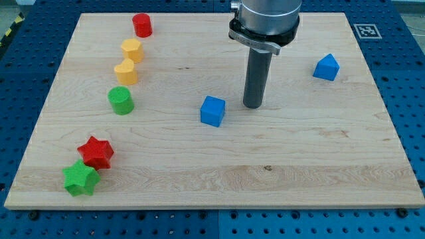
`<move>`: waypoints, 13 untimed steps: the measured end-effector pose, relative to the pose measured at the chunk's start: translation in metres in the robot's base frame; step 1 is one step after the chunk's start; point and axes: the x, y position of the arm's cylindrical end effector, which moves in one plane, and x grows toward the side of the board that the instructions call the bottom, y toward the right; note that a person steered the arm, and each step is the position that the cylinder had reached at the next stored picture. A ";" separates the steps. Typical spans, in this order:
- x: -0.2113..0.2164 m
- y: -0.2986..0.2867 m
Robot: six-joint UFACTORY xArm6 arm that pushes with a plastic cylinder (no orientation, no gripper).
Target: Put the blue cube horizontal to the green circle
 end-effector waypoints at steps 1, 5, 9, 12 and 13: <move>0.000 -0.013; 0.020 -0.025; -0.037 -0.085; -0.011 -0.036; 0.000 -0.029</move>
